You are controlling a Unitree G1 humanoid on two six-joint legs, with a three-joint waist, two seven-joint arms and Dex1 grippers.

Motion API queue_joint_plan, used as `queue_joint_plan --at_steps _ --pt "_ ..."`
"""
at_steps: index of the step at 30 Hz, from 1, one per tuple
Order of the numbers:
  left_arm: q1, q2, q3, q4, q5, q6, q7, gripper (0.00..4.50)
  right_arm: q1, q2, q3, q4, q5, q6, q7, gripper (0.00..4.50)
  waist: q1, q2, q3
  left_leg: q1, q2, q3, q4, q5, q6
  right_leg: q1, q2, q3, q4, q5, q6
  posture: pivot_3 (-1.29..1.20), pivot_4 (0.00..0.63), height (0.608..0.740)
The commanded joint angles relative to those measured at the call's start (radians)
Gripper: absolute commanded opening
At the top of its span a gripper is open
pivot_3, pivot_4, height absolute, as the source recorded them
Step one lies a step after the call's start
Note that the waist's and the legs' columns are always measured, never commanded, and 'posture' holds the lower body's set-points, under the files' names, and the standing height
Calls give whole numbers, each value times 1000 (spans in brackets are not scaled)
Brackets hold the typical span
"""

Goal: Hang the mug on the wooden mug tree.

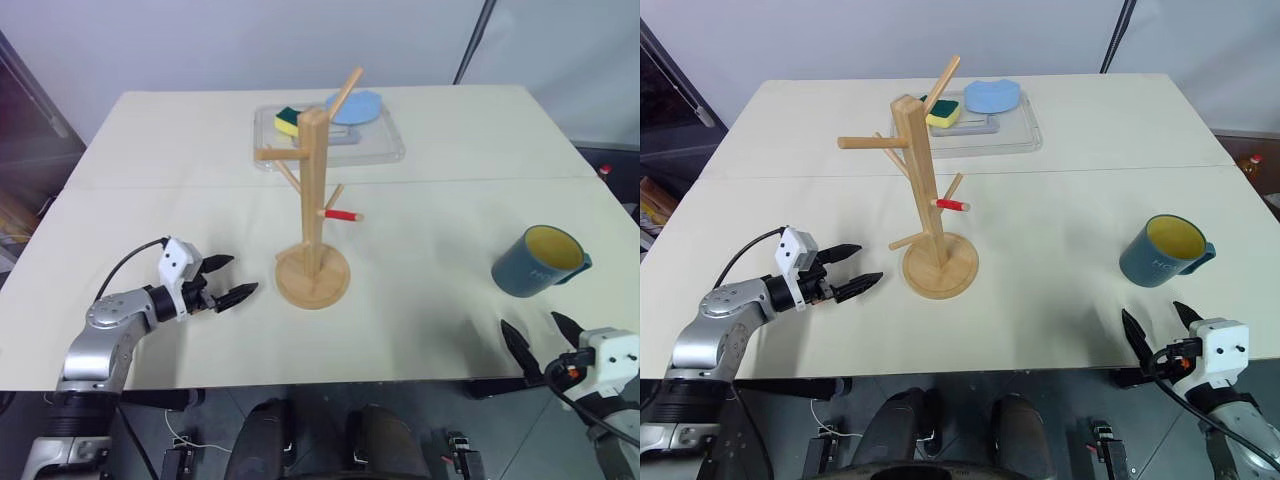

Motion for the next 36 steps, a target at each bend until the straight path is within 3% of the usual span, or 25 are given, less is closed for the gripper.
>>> queue_joint_plan --at_steps 1,9,19,26,36 --pt "-11 2 6 -24 -5 -13 -3 4500 -3 -10 -26 -4 6 -23 1 4456 0 0 0 0 0 0 0 0 0 0 0 0 0 0 0 0 150 740" --pt "17 2 -13 -76 -25 -2 -31 4500 -5 -16 -40 2 5 -24 3 4456 0 0 0 0 0 0 0 0 0 0 0 0 0 0 1 0 150 740" --pt "81 3 -150 -393 -148 104 -152 4500 -16 -22 -130 65 -1 -62 -41 4456 1 2 -1 0 0 0 0 0 0 0 0 1 0 -1 -1 0 150 740" --pt "21 -27 -288 -449 -77 55 -150 4500 -159 -95 -160 216 -30 -47 -104 4456 -5 6 -3 1 0 2 0 0 0 0 2 2 0 0 -1 0 150 740" --pt "22 -24 -287 -413 -48 -5 -147 4500 -331 -196 -136 428 -54 -58 -93 4456 3 7 -4 1 -1 3 1 0 2 1 4 2 0 1 2 0 150 740"
